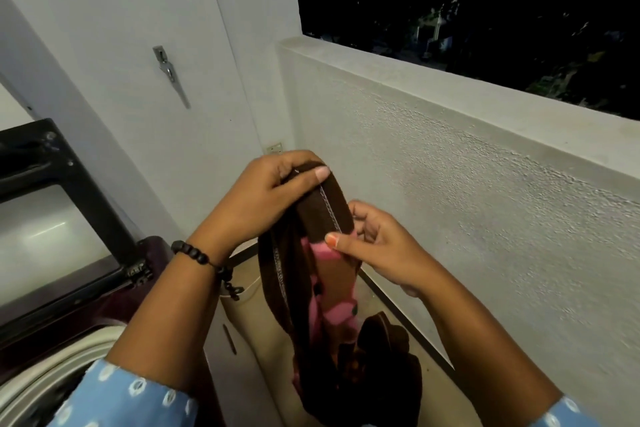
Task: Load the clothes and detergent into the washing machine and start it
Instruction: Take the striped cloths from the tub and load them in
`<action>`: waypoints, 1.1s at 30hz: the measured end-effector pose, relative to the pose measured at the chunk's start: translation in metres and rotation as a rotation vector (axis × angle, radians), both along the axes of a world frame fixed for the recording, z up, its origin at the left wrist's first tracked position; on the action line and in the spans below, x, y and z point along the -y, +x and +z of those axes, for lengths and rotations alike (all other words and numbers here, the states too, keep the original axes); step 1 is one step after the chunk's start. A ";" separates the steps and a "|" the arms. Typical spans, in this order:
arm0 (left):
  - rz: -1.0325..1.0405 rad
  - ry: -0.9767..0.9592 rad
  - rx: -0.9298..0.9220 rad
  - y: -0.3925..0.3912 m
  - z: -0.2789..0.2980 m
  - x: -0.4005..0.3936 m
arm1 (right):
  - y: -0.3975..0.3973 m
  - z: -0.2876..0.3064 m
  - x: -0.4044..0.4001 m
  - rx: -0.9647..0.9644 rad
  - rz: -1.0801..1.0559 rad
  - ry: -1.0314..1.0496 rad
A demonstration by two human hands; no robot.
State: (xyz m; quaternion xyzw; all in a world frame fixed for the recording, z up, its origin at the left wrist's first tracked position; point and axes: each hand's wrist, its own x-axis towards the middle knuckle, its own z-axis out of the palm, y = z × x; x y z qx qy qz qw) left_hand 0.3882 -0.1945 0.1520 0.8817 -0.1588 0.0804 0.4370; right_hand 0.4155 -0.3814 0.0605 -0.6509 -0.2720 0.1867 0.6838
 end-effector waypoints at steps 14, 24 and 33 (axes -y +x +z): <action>0.206 -0.506 0.300 -0.029 0.038 -0.026 | -0.013 -0.115 0.004 -0.177 0.040 -0.360; 0.215 -0.565 -0.077 -0.030 -0.042 0.014 | -0.016 -0.019 -0.007 0.014 -0.129 0.016; -0.020 -0.436 -0.264 -0.034 -0.066 0.022 | -0.018 0.020 -0.004 0.129 -0.121 0.030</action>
